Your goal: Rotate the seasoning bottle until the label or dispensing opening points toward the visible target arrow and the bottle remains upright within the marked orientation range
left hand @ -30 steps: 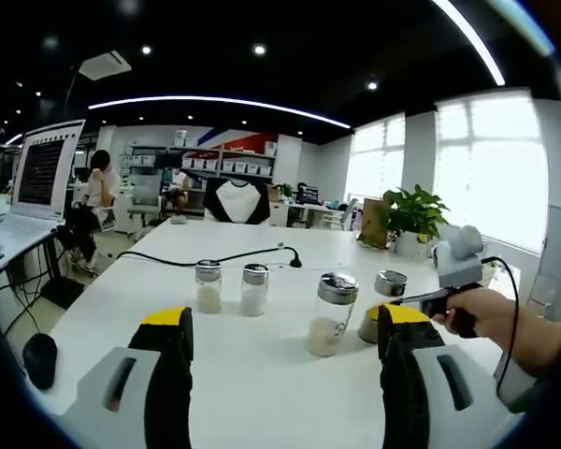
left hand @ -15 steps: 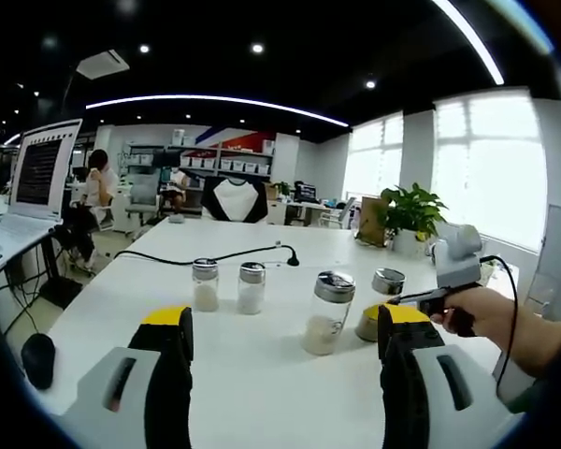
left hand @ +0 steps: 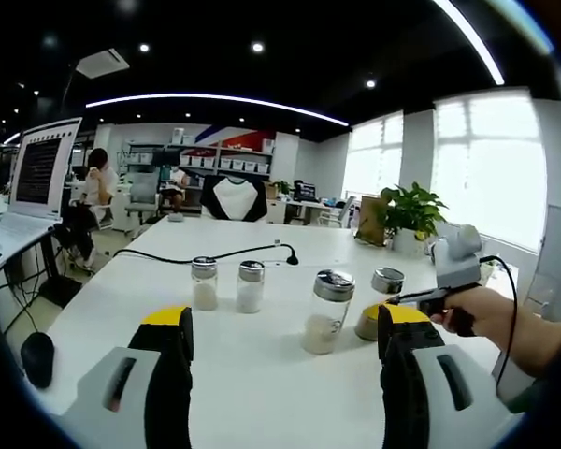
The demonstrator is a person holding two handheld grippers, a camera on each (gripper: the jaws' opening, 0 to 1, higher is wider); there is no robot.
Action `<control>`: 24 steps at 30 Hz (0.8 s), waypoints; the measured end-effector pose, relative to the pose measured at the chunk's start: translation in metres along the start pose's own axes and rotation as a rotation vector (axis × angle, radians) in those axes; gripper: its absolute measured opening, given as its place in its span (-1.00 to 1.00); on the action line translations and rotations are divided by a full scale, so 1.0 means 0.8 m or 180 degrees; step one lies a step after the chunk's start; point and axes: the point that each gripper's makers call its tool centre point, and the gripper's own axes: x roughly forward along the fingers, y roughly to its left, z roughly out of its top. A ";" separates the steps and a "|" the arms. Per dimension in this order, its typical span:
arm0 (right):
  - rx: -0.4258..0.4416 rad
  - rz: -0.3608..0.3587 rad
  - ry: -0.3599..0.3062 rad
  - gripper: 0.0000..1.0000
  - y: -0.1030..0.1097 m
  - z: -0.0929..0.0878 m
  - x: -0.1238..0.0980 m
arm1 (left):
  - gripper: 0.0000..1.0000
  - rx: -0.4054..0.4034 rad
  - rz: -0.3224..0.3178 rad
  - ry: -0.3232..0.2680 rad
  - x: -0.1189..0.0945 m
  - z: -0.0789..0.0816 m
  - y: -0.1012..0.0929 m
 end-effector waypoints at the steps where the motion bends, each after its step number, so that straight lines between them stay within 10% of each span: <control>1: -0.0009 0.0006 -0.0002 -0.23 0.000 0.000 0.000 | 0.71 0.0000 0.0000 -0.0001 0.000 0.000 0.000; 24: -0.0356 0.0314 0.0042 -0.25 0.001 -0.003 -0.001 | 0.71 -0.0019 0.0016 -0.0007 -0.002 0.001 0.003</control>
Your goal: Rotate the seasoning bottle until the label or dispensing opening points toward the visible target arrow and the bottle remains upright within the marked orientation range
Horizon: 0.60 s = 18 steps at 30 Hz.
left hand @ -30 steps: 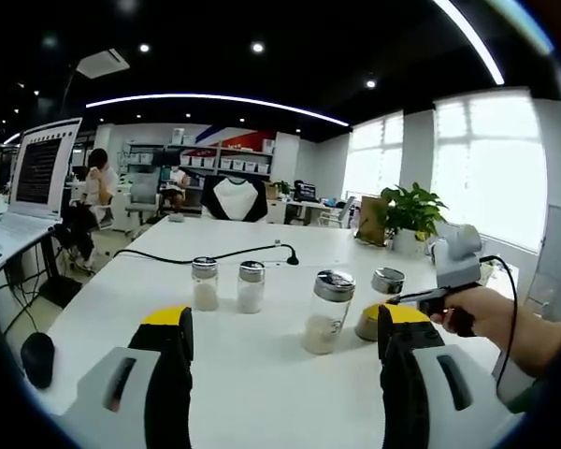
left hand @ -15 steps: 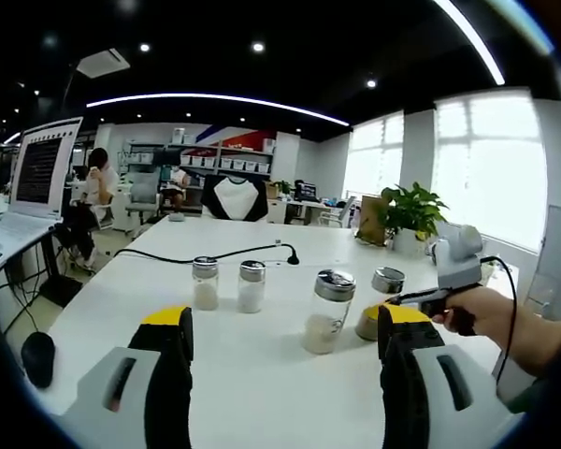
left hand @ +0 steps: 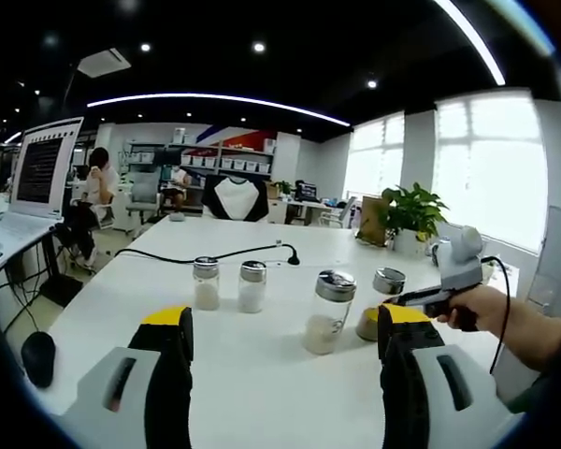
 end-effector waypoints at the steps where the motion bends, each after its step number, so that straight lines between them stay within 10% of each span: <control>1: -0.0030 0.0030 -0.0001 -0.25 0.001 0.000 0.000 | 0.71 0.0001 0.0001 -0.0001 0.000 0.000 0.000; 18: -0.0290 0.0402 -0.0008 -0.26 0.005 -0.001 -0.001 | 0.71 -0.0005 0.0014 -0.0003 -0.001 0.000 0.002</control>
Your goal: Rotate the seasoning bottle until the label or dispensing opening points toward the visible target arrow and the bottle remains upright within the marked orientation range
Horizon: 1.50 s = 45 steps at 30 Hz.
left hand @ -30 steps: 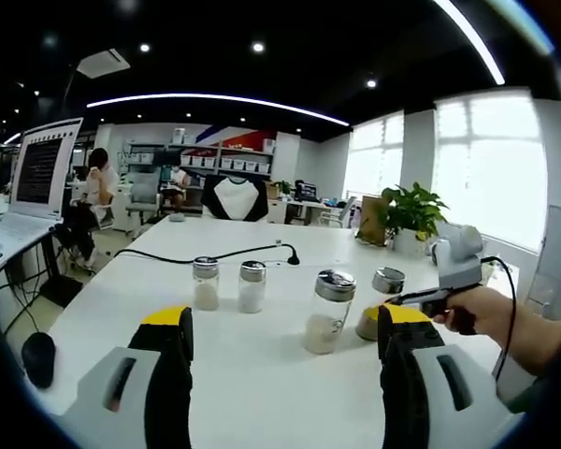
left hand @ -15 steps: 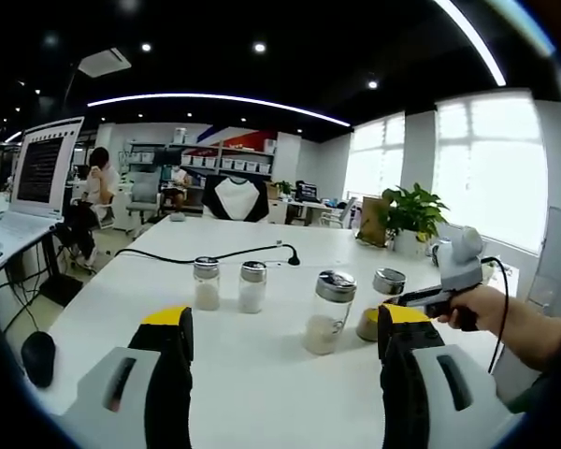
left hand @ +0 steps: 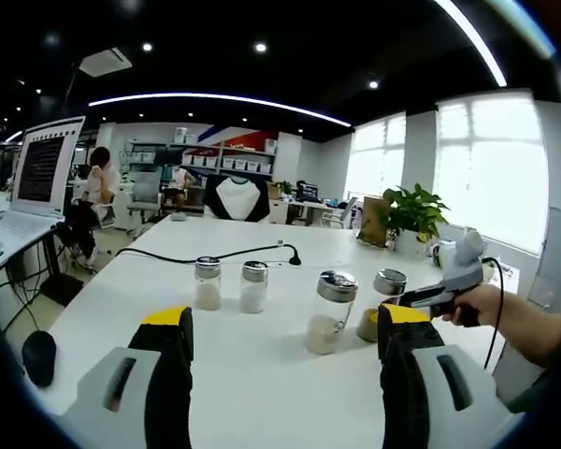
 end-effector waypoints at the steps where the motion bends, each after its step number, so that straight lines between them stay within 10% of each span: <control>1: -0.0025 0.0038 0.0005 -0.26 0.001 0.000 0.000 | 0.71 -0.0001 -0.0001 0.0002 0.000 0.000 0.000; 45: -0.0586 0.0948 0.0112 -0.26 0.005 -0.003 -0.001 | 0.70 0.0000 0.0027 0.0028 -0.002 0.002 0.002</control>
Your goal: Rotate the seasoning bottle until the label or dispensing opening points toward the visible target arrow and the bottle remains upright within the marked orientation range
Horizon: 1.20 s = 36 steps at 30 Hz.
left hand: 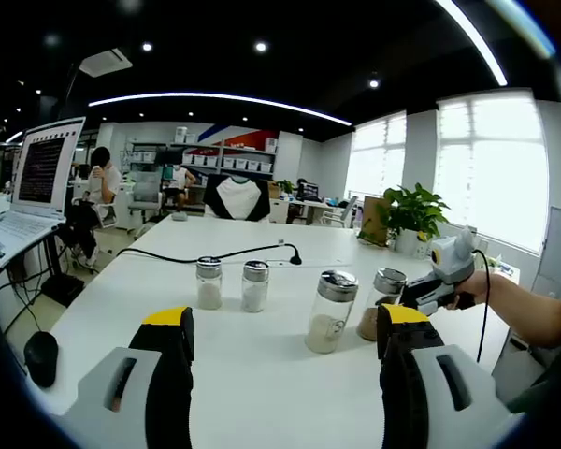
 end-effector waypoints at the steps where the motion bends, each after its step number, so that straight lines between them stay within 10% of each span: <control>1: 0.0008 0.0001 -0.0006 -0.26 0.000 0.000 0.000 | 0.70 -0.0003 0.0004 0.0001 0.000 0.000 0.001; 19: 0.0444 -0.0252 -0.0054 0.03 0.003 -0.008 -0.013 | 0.70 -0.0014 -0.0040 0.0039 0.006 -0.004 -0.005; 36: 0.0817 -0.1145 -0.0320 0.10 0.001 0.003 -0.015 | 0.69 -0.0004 -0.0075 0.0067 0.008 -0.009 -0.008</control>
